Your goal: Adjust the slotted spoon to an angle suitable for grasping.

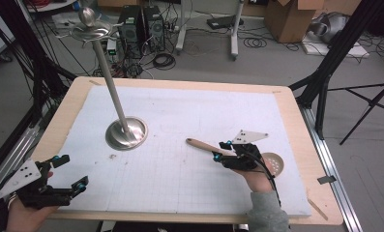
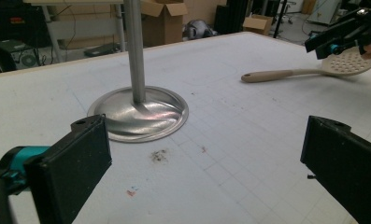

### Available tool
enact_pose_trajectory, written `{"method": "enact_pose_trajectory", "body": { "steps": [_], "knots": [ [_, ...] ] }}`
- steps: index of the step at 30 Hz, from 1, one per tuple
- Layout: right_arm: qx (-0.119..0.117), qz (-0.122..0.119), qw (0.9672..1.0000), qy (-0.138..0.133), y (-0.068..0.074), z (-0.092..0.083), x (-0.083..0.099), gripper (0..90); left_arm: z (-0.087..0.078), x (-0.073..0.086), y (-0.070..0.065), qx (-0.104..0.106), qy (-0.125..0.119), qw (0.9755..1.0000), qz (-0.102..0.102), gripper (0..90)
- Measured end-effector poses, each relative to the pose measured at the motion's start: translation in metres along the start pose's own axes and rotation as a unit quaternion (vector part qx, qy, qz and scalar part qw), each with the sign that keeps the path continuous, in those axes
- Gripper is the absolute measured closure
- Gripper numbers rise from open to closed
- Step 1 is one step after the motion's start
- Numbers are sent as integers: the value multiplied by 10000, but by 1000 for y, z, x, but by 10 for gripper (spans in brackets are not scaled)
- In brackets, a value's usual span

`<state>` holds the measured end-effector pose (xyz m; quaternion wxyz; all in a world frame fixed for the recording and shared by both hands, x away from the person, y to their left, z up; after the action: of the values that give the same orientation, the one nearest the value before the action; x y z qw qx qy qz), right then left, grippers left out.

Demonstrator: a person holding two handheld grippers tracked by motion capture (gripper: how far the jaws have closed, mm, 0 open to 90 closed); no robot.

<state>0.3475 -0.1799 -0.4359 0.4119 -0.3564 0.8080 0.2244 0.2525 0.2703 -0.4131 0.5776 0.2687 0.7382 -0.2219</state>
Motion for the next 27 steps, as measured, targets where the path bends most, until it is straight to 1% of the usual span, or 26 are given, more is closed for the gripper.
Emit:
{"method": "enact_pose_trajectory", "body": {
  "steps": [1, 2, 4, 6, 7, 9, 10, 11, 12, 16, 17, 19, 20, 23, 26, 27],
  "knots": [
    [-59, 13, 10000, -3, 0, -3, 0, 449, 1, 0, 0, 10, 6, 10000, -3, 20],
    [-114, -38, 9999, 3, 0, -7, -1, 410, 2, 0, -1, 21, 10, 10000, 6, 20],
    [-118, -123, 9998, 33, -2, -12, -1, 351, 4, 0, -1, 45, 8, 10000, 9, 20],
    [-65, -135, 9999, 65, -6, -18, 0, 274, 6, -1, -2, 66, 18, 10000, 21, 20],
    [-63, -150, 9998, 77, -8, -21, 0, 262, 7, -1, -3, 77, 20, 10000, 24, 20],
    [-95, -200, 9997, 77, -11, -26, 1, 205, 8, -1, -3, 93, 30, 9999, 31, 20],
    [-110, -220, 9996, 104, -12, -29, 2, 197, 9, -1, -3, 102, 31, 9999, 28, 20],
    [-123, -267, 9995, 104, -13, -31, 2, 181, 9, 0, -3, 104, 43, 9999, 30, 20],
    [-169, -365, 9991, 103, -15, -34, 3, 148, 10, 0, -3, 110, 41, 9999, 27, 20],
    [-303, -564, 9979, 46, -16, -44, 3, 147, 11, 1, -3, 107, 63, 9999, 27, 20],
    [-388, -589, 9975, 33, -17, -47, 3, 147, 11, 1, -3, 108, 66, 9999, 26, 20],
    [-483, -642, 9968, 54, -19, -51, 3, 147, 11, 1, -4, 119, 72, 9999, 30, 20],
    [-492, -666, 9965, 61, -21, -53, 3, 147, 11, 1, -4, 121, 74, 9999, 35, 20],
    [-655, -642, 9957, 103, -27, -58, 4, 147, 12, 1, -5, 120, 76, 9999, 16, 20],
    [-717, -790, 9942, 156, -32, -61, 6, 148, 12, 1, -5, 123, 73, 9999, 23, 20],
    [-750, -760, 9942, 135, -34, -62, 6, 147, 11, 1, -5, 126, 78, 9999, 35, 20]
  ]
}}
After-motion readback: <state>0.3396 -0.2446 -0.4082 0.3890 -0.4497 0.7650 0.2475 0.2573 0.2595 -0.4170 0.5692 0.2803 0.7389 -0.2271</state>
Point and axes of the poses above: each handheld gripper's, and its own axes: z roughly forward along the jaws, x roughly out of its underside, y roughly to its left, the point moved 7 cm from there along z, roughly forward along the jaws, and after that the axes turned 2 degrees about z, right-handed, at the moved point
